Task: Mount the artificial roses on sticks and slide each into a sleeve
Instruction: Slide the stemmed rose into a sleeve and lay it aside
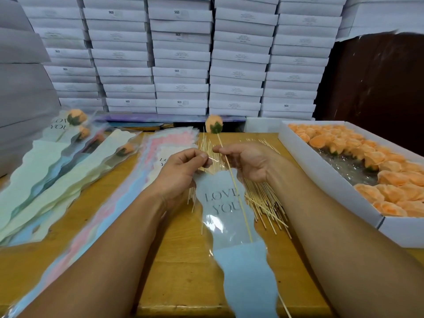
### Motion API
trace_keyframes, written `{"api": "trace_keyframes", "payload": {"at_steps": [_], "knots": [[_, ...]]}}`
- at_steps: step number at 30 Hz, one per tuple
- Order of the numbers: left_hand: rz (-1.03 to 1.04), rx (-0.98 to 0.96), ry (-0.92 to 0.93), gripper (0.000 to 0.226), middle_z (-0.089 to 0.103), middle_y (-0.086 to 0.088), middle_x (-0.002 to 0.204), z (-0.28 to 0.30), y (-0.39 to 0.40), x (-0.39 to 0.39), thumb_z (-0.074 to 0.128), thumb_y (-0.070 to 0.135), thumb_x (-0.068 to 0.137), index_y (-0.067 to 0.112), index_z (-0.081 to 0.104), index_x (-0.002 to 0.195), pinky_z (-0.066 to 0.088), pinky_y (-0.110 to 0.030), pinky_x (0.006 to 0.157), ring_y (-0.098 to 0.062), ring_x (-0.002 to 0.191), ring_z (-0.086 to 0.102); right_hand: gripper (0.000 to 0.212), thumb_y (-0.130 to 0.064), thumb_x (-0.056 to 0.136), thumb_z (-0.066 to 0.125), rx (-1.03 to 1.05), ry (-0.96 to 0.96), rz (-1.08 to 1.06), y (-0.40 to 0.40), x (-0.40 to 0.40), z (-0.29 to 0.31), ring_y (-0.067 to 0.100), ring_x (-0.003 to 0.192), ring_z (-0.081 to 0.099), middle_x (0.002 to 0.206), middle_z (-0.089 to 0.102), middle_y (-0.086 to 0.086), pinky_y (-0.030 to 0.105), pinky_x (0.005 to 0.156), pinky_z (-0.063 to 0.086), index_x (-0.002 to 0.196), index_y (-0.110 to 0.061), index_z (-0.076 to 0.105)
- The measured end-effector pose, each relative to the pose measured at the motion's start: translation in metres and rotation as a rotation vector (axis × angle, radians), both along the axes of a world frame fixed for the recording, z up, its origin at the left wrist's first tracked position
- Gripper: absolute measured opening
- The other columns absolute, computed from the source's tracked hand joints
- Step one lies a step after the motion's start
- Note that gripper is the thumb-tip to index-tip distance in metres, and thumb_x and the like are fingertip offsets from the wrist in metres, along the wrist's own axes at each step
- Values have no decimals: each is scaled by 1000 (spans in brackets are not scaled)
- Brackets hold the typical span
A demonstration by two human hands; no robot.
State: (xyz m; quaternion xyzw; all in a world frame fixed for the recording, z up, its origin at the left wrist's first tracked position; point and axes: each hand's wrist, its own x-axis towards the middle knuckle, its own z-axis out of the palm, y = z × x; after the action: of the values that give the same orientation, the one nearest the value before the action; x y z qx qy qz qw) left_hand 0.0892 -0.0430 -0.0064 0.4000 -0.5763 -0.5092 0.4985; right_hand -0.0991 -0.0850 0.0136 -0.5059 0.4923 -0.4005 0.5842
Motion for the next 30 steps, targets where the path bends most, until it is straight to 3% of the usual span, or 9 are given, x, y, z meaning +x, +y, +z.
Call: {"api": "trace_keyframes", "payload": {"at_steps": [3,8,13,15,19,21,24,26,30], "knots": [[54,17,2,24,68,-5,80,-1,-2,0,57,19,101,11,69,82,36,-44,71,-32,76,45,29,-6,89,70,-37,19,36,2,3,0,25,90,58,97,68,13,42,87,42,117,-2,71],[57,39,2,26,65,-10,81,-1,-2,0,59,19,100,11,69,78,40,-45,71,-33,77,51,14,-13,95,62,-72,48,62,10,5,2,24,87,62,83,75,10,30,60,45,108,-10,64],[69,24,3,26,64,-11,82,-3,-4,0,60,19,100,14,69,76,47,-40,71,-29,77,57,25,-34,101,57,-66,19,9,9,10,4,13,72,62,83,76,3,21,42,41,90,-17,71],[76,13,5,28,65,-8,80,-4,-5,0,60,20,99,17,70,73,48,-38,71,-27,76,57,23,-29,98,62,-90,30,5,10,10,5,9,69,61,82,75,0,23,50,43,85,-16,75],[55,-16,-16,30,68,-4,79,-4,-7,3,59,23,100,22,72,72,48,-38,72,-25,74,61,13,-19,87,72,-33,-45,68,12,11,2,24,92,58,95,74,10,40,85,46,82,-8,78],[35,-30,-4,29,70,-4,80,-4,-7,3,59,23,100,20,72,75,49,-38,72,-24,72,62,14,-20,87,71,-10,-88,115,12,12,2,24,92,61,95,74,10,43,94,44,84,-8,77],[22,-24,34,24,71,-6,82,-3,-6,4,59,23,100,14,72,83,52,-34,69,-22,70,64,33,-33,96,63,8,-136,123,11,15,2,14,75,69,86,77,5,38,88,47,72,-16,79],[-6,-1,72,22,69,-13,84,-3,-5,3,58,22,100,8,70,88,53,-30,60,-24,66,63,44,-40,96,62,8,-130,88,10,17,2,15,77,63,79,76,4,38,90,46,62,-17,78],[-13,14,105,21,65,-18,88,-3,-4,1,58,21,100,6,69,90,46,-36,61,-29,67,55,35,-26,93,68,-21,-136,68,12,16,1,14,74,50,73,70,2,31,77,40,61,-15,77]]}}
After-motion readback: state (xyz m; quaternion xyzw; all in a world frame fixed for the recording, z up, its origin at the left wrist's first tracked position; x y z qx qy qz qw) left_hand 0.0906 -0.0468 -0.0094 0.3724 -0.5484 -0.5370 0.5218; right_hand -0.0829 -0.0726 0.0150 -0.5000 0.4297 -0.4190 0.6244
